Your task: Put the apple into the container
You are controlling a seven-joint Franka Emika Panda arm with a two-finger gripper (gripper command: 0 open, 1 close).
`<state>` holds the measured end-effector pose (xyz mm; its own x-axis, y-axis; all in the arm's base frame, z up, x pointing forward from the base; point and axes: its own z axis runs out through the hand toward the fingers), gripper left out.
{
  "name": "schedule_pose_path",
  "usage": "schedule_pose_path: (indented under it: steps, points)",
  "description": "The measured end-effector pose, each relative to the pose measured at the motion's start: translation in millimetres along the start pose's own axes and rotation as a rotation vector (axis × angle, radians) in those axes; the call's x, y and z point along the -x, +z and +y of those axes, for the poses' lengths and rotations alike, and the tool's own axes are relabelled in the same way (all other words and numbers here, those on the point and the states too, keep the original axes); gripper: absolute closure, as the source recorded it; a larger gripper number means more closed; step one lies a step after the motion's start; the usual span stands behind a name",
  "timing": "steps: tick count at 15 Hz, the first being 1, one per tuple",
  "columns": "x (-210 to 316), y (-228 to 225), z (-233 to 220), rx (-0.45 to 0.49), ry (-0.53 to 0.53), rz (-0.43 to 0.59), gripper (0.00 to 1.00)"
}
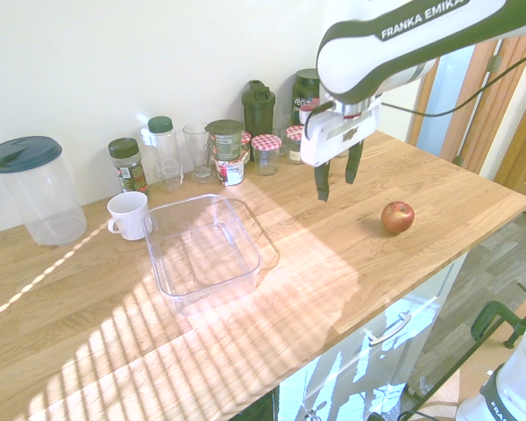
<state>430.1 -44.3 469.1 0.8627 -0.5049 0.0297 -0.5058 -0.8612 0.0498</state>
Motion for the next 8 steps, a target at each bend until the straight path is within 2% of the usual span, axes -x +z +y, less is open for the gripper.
schedule_pose_path:
  steps: [5, 8]
  points:
    - [-8, 13, 88, 0.007, -0.315, -0.015, 0.00]
    - [10, 29, 96, 0.033, -0.469, -0.039, 0.00]
